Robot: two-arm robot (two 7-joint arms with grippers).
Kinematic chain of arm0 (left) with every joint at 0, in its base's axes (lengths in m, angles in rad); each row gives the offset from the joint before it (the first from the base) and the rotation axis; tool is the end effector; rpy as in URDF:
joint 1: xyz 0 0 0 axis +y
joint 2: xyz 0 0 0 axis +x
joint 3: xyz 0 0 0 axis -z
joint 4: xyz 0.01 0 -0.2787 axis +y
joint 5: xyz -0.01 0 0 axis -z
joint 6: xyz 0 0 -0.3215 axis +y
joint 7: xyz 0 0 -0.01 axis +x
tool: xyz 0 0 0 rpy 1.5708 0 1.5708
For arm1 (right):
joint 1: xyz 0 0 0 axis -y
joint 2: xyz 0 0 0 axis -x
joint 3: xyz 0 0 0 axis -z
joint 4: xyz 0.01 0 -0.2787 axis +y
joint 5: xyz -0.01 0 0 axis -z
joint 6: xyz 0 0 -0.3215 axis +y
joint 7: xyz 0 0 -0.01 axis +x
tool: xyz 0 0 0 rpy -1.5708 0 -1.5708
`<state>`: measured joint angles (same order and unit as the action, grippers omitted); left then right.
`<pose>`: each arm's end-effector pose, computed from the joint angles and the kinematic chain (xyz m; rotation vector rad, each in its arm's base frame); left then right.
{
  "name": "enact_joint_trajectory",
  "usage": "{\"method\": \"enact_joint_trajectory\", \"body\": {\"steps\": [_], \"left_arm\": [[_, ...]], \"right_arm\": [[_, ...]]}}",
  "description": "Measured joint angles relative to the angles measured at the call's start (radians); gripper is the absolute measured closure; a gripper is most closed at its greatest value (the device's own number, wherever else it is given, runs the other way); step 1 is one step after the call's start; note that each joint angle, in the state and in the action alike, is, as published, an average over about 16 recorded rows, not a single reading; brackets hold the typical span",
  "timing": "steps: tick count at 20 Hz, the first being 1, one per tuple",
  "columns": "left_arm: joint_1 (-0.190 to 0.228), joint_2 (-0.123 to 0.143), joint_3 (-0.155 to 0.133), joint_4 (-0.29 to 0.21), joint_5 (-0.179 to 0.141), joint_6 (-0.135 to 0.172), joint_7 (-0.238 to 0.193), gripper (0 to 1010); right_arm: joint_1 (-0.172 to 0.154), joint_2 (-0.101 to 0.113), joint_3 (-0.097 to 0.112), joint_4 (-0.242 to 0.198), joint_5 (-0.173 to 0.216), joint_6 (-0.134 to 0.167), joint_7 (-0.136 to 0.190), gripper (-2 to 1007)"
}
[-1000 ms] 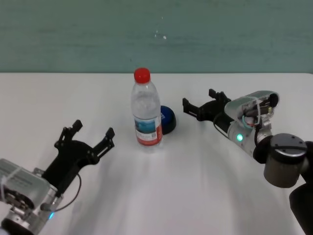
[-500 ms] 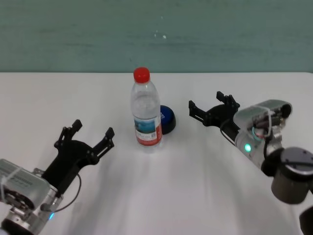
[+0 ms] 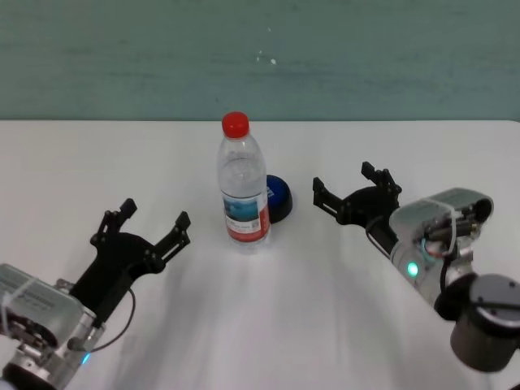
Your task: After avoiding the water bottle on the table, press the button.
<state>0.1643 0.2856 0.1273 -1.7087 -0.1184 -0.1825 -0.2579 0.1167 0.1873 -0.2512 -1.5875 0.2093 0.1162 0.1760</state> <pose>0.2922 0.0268 -0.2954 0.0259 -0.1898 1.1319 0.3629 0.0307 -0.2547 -0.0263 0.0229 -1.1440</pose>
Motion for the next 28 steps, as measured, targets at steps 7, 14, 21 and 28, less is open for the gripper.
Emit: {"method": "enact_joint_trajectory", "body": {"steps": [7, 14, 21, 28], "left_arm": [[0.0, 0.0, 0.0, 0.0, 0.0, 0.0, 0.0, 0], [0.0, 0.0, 0.0, 0.0, 0.0, 0.0, 0.0, 0], [0.0, 0.0, 0.0, 0.0, 0.0, 0.0, 0.0, 0], [0.0, 0.0, 0.0, 0.0, 0.0, 0.0, 0.0, 0]], "right_arm": [[-0.05, -0.02, -0.008, -0.038, -0.028, -0.021, -0.014, 1], [-0.079, -0.042, -0.017, -0.048, -0.053, -0.037, -0.019, 1], [-0.094, -0.059, -0.024, -0.046, -0.072, -0.041, -0.02, 1], [-0.097, -0.067, -0.028, -0.039, -0.081, -0.039, -0.019, 1]]}}
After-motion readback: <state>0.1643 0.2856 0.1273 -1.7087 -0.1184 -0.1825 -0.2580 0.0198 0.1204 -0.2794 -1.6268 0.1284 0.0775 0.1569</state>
